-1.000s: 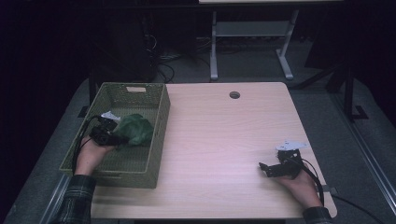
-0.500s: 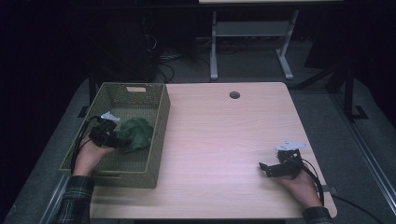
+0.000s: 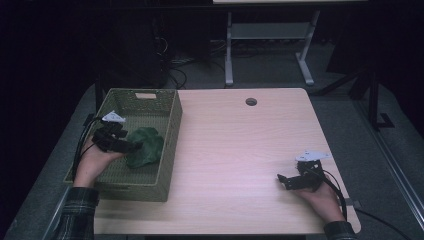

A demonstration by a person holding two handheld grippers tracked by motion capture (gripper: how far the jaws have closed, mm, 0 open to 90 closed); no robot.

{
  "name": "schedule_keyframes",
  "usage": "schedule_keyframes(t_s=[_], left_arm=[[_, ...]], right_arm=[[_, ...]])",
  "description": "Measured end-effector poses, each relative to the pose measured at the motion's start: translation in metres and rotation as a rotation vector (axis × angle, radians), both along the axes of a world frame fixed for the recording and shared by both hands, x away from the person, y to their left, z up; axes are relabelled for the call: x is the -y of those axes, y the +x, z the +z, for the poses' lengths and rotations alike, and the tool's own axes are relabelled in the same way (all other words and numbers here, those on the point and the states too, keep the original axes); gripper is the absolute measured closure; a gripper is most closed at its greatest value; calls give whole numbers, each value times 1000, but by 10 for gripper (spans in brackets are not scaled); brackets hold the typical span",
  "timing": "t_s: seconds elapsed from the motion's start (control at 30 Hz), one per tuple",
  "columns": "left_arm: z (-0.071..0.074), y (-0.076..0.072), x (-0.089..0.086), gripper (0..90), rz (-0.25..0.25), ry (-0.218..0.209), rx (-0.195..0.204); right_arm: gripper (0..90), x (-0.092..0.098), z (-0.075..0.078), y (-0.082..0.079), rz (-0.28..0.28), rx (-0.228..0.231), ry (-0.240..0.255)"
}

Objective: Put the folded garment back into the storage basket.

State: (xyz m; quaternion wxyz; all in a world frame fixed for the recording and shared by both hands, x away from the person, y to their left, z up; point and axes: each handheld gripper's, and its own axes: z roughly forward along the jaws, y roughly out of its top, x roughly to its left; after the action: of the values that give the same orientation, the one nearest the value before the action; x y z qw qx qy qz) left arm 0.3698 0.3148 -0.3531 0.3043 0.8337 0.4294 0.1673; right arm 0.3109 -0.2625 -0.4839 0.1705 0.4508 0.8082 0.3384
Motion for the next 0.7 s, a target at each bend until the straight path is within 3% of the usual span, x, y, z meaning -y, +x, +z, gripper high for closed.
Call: schedule_keyframes(t_s=[0.4, 0.7], left_arm=[[26, 0, 55, 154, -81, -83, 65], [31, -6, 100, 154, -141, -107, 87]], right_arm=[[3, 0, 0, 0, 0, 0, 0], [3, 0, 0, 0, -1, 0, 1]])
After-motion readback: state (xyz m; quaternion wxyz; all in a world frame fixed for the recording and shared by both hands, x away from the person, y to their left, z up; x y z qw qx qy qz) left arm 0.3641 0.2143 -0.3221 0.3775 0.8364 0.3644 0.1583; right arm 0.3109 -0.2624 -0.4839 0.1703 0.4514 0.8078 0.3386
